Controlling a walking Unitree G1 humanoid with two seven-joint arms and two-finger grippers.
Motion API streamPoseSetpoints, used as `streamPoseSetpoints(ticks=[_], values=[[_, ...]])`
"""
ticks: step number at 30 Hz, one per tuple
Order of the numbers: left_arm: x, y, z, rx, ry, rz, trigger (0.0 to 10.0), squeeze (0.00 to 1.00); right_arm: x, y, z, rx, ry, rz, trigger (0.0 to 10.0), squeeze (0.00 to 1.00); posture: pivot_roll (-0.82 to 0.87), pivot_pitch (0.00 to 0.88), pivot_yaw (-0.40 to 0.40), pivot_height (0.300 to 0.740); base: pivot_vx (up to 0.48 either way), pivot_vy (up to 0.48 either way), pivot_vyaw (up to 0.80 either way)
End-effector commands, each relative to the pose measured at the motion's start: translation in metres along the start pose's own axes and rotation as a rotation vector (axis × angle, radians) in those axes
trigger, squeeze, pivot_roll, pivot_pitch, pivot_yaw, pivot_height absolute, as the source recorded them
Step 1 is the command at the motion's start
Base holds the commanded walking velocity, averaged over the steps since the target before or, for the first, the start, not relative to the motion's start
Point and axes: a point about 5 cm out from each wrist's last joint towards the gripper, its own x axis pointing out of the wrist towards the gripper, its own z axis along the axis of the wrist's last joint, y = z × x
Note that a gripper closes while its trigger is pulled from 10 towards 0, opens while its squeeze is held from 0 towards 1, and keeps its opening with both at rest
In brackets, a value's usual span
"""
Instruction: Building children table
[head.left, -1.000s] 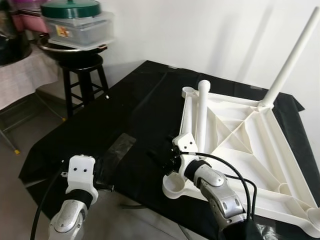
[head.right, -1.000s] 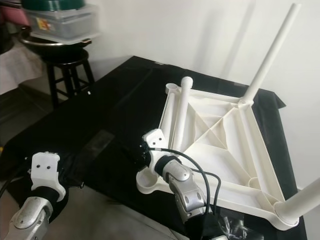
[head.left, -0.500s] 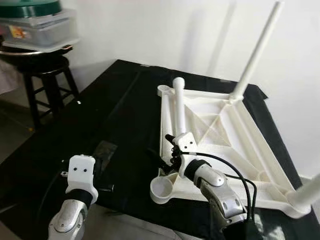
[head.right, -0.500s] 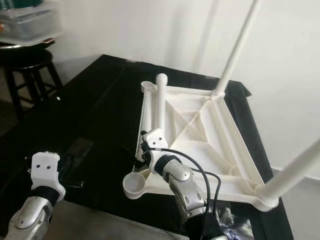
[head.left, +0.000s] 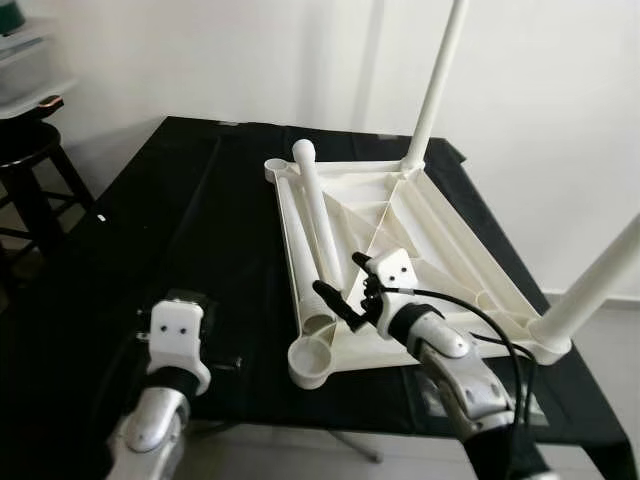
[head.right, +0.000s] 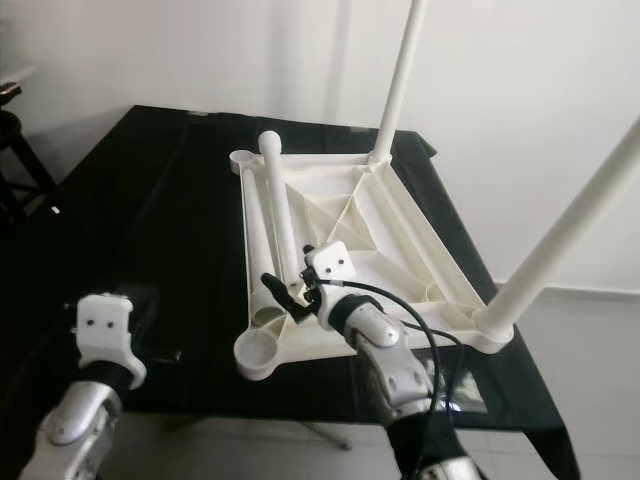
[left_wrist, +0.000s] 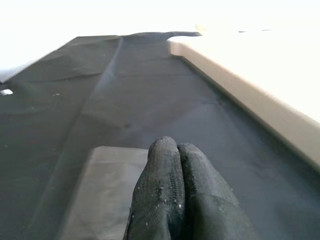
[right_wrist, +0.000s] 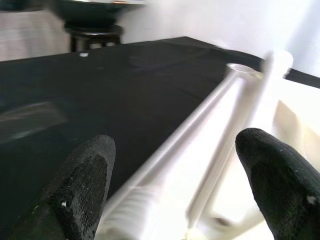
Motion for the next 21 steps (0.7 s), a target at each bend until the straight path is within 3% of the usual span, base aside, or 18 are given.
streamPoseSetpoints(ticks=[1,8,21], values=[[0.0001,-0.0054,-0.0008,-0.005,0.003,-0.015,10.0,0.0,-0.0041,-0.0089,0.0004,-0.005,0.0,-0.027,10.0,0.0,-0.26,0.005,-0.065,0.74,0.0,0.0,-0.8],[0.0001,-0.0054,-0.0007,-0.001,0.003,-0.009,10.0,0.0,-0.004,-0.0093,0.0002,-0.009,0.005,-0.027,10.0,0.0,-0.26,0.005,-0.066,0.74,0.0,0.0,-0.8],[-0.0015,-0.0024,0.0004,0.012,-0.007,0.052,10.0,0.0,-0.004,-0.011,-0.0014,-0.023,0.022,-0.037,10.0,0.0,-0.27,0.002,-0.071,0.74,0.0,0.0,0.0]])
